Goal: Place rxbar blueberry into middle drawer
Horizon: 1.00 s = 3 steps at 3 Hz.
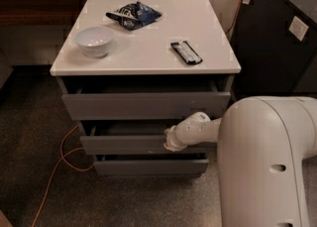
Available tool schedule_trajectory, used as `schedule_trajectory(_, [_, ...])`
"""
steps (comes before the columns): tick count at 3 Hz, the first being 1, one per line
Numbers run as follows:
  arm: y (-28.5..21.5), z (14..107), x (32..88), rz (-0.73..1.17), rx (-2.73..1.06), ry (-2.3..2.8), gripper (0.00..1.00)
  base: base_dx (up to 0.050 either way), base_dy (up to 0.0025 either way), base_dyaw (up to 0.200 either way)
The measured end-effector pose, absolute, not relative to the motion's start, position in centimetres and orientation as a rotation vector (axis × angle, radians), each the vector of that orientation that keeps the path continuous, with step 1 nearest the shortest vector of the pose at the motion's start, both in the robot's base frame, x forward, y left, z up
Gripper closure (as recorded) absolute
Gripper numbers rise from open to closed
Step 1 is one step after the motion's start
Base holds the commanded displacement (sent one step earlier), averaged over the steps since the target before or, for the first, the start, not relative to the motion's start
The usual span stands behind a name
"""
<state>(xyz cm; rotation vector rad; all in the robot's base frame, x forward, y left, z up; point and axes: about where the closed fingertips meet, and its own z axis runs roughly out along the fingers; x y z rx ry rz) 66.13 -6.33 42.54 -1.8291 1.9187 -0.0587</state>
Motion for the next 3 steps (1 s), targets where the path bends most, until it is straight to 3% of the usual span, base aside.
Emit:
schedule_trajectory(1, [-6.1,43.2,65.4,-0.042,-1.823,1.93,1.0,0.0,0.0,0.0])
schedule_trajectory(3, [-4.9,42.9,62.7,0.042,-1.849,1.929,1.0,0.0,0.0,0.0])
